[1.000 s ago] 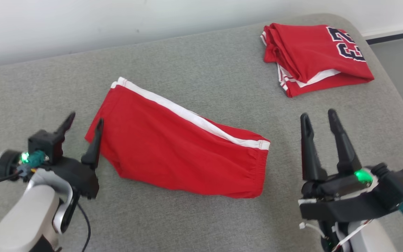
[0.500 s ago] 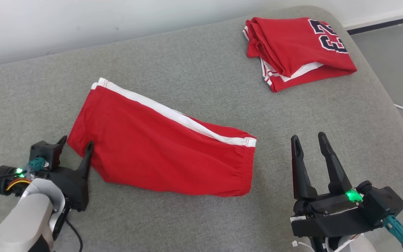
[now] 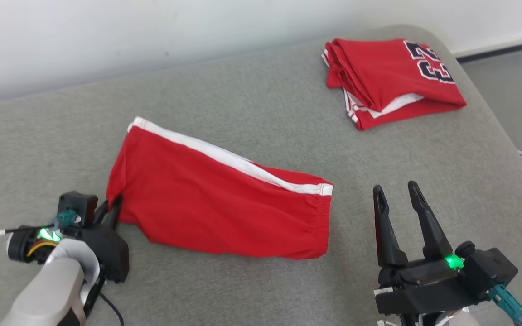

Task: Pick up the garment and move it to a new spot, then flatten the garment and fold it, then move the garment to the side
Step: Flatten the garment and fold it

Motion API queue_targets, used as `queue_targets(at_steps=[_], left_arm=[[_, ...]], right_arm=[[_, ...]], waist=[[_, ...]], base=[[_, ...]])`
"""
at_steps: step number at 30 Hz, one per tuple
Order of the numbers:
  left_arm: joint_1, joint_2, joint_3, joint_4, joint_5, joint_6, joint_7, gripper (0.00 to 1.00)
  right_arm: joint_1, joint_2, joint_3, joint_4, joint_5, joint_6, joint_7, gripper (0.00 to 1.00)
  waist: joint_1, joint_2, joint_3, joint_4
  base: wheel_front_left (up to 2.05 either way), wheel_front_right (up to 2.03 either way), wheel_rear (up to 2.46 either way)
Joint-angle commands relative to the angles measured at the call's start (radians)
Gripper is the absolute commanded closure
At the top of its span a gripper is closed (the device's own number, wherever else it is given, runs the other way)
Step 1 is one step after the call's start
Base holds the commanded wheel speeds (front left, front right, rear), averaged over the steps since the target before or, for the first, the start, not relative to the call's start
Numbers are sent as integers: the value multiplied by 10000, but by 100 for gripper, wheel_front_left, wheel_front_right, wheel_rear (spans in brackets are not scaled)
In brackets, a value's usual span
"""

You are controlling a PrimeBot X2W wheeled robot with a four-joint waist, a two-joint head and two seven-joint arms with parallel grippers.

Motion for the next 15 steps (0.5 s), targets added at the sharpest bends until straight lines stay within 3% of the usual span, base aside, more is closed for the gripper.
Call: queue_targets(at_steps=[1, 6, 15], left_arm=[[271, 27, 71, -18, -64, -17, -59, 100], [966, 38, 394, -631, -225, 260, -90, 100], [3404, 137, 1674, -3329, -358, 1437, -88, 100]], right_arm=[[178, -8, 6, 25, -75, -19, -14, 0], [402, -57, -181, 42, -120, -19, -14, 0], [864, -115, -427, 107, -182, -19, -14, 0]], waist=[[0, 0, -320, 300], [0, 0, -664, 676], [0, 0, -1076, 1206]], base=[[0, 0, 0], [0, 0, 0], [0, 0, 0]])
